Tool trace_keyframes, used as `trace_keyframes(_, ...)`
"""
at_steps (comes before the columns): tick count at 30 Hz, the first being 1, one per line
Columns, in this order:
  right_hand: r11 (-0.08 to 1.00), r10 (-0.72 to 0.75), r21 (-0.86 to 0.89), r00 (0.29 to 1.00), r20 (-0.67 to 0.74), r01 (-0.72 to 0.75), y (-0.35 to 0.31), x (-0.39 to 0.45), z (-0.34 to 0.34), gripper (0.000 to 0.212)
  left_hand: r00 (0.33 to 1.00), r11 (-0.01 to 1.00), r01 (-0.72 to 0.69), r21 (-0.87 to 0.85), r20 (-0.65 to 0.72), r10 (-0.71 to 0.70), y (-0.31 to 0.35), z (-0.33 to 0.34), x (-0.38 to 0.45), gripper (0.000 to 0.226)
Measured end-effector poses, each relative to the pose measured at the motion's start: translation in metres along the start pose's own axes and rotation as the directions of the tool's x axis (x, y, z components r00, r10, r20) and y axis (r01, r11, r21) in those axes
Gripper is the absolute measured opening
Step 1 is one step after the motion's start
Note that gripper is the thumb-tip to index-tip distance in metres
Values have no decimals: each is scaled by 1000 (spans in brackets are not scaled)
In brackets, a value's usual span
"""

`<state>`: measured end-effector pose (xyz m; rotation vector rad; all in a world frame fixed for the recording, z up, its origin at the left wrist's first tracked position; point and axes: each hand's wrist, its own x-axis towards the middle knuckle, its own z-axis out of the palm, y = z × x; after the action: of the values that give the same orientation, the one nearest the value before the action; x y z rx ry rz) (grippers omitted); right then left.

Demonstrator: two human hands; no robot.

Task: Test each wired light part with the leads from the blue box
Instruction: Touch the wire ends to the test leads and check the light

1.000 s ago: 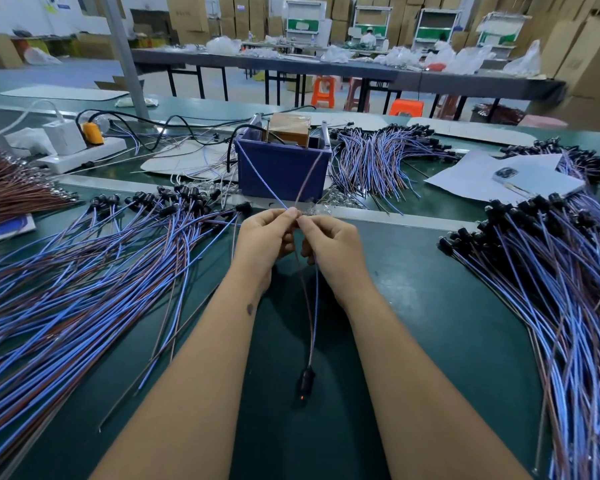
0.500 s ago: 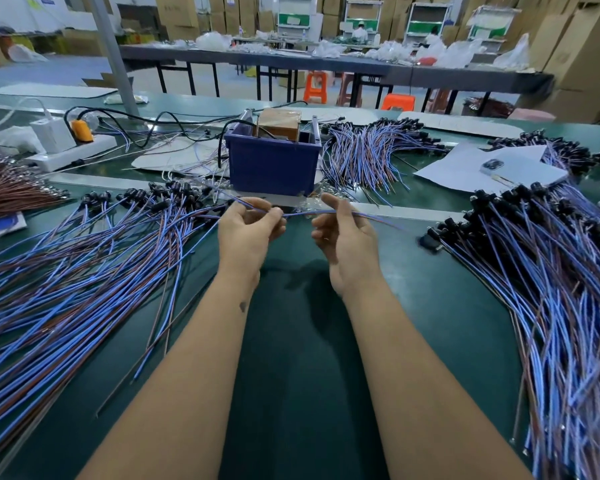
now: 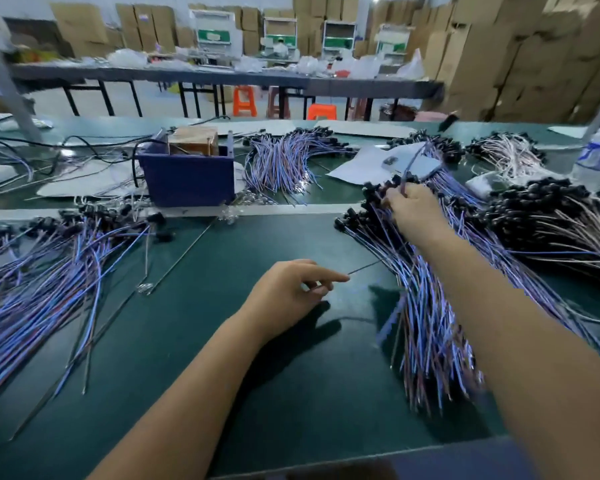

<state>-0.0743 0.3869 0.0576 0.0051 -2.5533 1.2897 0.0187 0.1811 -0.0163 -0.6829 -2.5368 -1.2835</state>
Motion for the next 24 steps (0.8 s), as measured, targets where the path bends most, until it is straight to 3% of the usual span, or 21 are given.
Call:
trace_keyframes(3,927,64,-369,998,-11,-64,18,0,-24,22,1000,995,-8,101,20,6,0,6,0,37)
trace_keyframes(7,774,197,-592,974,-114,-226,32,-9,-28,35,993,997,71,28,-94,-68,-7,0,-5,42)
trace_keyframes(10,730,87,-656,979,-186,-190,22,-15,-8,42,959,989,148,-20,-242,-148,-13,-4,-3,32)
trace_keyframes(13,765,-52,-643,991,-120,-38,-4,-22,31,43,905,958,258,129,-380,-192,-24,-21,2,23)
trace_keyframes(15,806,-125,-587,991,-44,76,-24,-32,65,42,862,891,364,272,-461,-211,-37,-39,3,21)
trace_keyframes(19,878,-189,-419,972,140,231,-62,-53,137,43,738,655,622,429,-601,-307,-63,-81,-6,23)
trace_keyframes(22,907,-109,-365,954,279,211,-73,-67,181,42,594,491,790,368,-655,-466,-74,-101,-7,28)
trace_keyframes(24,858,-93,-460,950,298,228,-71,-71,200,41,494,386,868,312,-615,-615,-77,-103,-2,36)
